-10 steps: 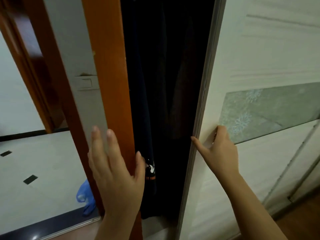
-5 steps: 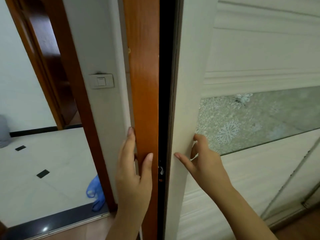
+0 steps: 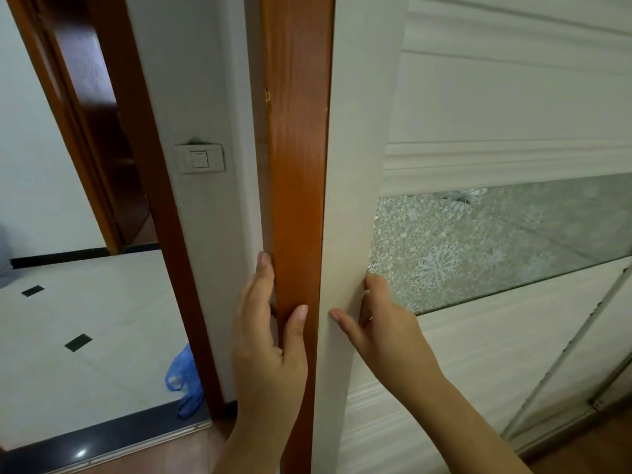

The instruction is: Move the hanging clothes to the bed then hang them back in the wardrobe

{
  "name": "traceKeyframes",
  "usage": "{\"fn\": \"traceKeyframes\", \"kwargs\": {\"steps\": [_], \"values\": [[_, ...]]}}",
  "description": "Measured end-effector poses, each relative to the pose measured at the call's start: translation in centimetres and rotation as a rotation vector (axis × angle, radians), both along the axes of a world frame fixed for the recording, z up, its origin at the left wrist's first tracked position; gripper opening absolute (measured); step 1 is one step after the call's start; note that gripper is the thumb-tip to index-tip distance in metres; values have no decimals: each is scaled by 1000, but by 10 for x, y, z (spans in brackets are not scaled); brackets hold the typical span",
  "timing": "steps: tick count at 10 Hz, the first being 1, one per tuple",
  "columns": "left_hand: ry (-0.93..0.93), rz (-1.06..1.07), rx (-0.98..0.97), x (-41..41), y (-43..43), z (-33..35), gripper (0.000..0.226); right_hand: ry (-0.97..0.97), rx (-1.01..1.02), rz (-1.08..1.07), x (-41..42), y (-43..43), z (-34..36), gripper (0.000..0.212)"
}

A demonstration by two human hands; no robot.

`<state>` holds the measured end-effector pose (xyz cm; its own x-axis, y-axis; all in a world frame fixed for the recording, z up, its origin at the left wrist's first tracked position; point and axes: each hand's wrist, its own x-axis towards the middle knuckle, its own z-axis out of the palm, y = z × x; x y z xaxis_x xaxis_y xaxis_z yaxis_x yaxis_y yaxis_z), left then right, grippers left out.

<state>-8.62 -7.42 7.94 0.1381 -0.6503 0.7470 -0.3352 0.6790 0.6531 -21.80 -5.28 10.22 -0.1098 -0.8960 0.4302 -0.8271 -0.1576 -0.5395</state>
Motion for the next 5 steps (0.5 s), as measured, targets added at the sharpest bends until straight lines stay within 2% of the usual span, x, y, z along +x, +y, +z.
{"fn": "traceKeyframes", "kwargs": {"steps": [3,5], "values": [[23,5,50,-1,4,5,61,-10,-53,47,1,4,0,41],[77,-128,191,17,11,21,53,-59,-5,128,-20,13,1,22]]}}
